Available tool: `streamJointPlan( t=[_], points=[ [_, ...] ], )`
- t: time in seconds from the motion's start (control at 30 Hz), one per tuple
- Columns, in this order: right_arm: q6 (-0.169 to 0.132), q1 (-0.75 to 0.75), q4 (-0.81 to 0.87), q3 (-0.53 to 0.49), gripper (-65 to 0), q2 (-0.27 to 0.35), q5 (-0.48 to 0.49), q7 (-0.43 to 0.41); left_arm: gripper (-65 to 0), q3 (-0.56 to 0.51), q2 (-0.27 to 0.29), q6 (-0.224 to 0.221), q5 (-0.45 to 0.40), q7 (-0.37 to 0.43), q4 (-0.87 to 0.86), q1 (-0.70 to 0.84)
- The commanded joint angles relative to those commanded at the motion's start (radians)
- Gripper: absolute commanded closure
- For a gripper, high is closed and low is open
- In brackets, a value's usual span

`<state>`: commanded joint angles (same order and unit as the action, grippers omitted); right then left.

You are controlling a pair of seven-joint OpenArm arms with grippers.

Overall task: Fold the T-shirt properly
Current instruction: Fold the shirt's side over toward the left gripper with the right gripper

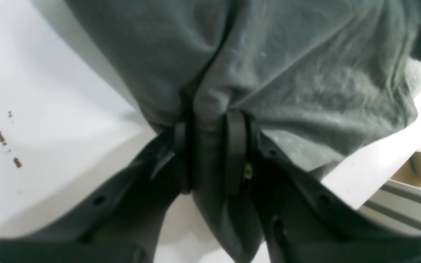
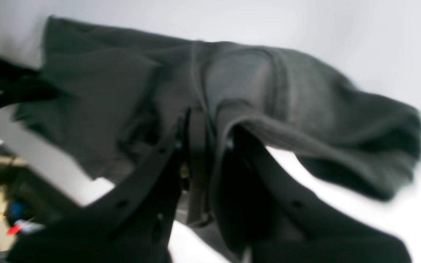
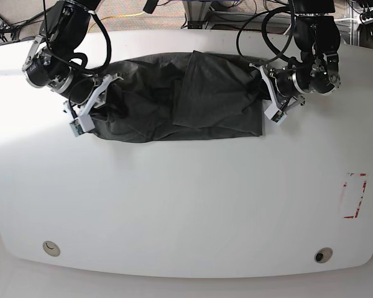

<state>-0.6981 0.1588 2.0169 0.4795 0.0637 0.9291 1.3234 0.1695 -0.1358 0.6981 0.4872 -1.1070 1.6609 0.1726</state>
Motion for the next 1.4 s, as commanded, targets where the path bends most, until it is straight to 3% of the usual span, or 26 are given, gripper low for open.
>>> streamJointPlan(
  t=[0.37, 0.47, 0.57, 0.83, 0.9, 0.97, 1.0, 1.07, 1.17, 1.2, 1.4],
  points=[
    [0.0, 0.031, -0.002, -0.184, 0.0, -0.155, 0.074, 0.0, -10.8, 0.0, 0.035, 0.0, 0.0, 0.0, -0.021, -0.018],
    [0.0, 0.028, -0.002, -0.184, 0.0, -0.15, 0.075, -0.003, -10.8, 0.002, 0.057, 0.0, 0.0, 0.0, -0.021, -0.014],
    [0.0, -0.002, -0.008, -0.189, 0.0, -0.155, 0.069, -0.003, -10.8, 0.002, 0.041, 0.0, 0.0, 0.0, -0.021, -0.012],
    [0.0, -0.041, -0.034, -0.31, 0.0, -0.166, -0.035, -0.003, -10.8, 0.002, 0.043, 0.0, 0.0, 0.0, -0.021, -0.012],
    [0.0, -0.057, -0.034, -0.338, -6.2, -0.169, -0.044, -0.005, -10.8, 0.002, 0.043, 0.0, 0.0, 0.0, -0.021, -0.015],
    [0.0, -0.064, -0.035, -0.364, -16.3, -0.169, -0.048, -0.012, -10.8, 0.002, 0.043, 0.0, 0.0, 0.0, -0.021, -0.018],
    [0.0, -0.066, -0.035, -0.376, -23.1, -0.169, -0.048, -0.023, -11.0, 0.002, 0.043, 0.0, 0.0, 0.0, -0.021, -0.018],
    [0.0, -0.063, -0.037, -0.397, -42.8, -0.163, -0.049, -0.054, -11.0, 0.002, 0.043, 0.0, 0.0, 0.0, -0.021, -0.02],
    [0.0, -0.058, -0.037, -0.4, -62.5, -0.155, -0.049, -0.063, -11.1, 0.002, 0.043, 0.0, 0.003, 0.0, -0.021, -0.02],
    [0.0, -0.058, -0.037, -0.404, -65.0, -0.147, -0.049, -0.063, -11.1, 0.002, 0.043, 0.0, 0.003, 0.0, -0.021, -0.02],
    [0.0, -0.044, -0.029, -0.361, -65.0, -0.092, -0.043, -0.063, -11.2, 0.002, 0.043, 0.0, 0.003, 0.0, -0.021, -0.034]
  ],
)
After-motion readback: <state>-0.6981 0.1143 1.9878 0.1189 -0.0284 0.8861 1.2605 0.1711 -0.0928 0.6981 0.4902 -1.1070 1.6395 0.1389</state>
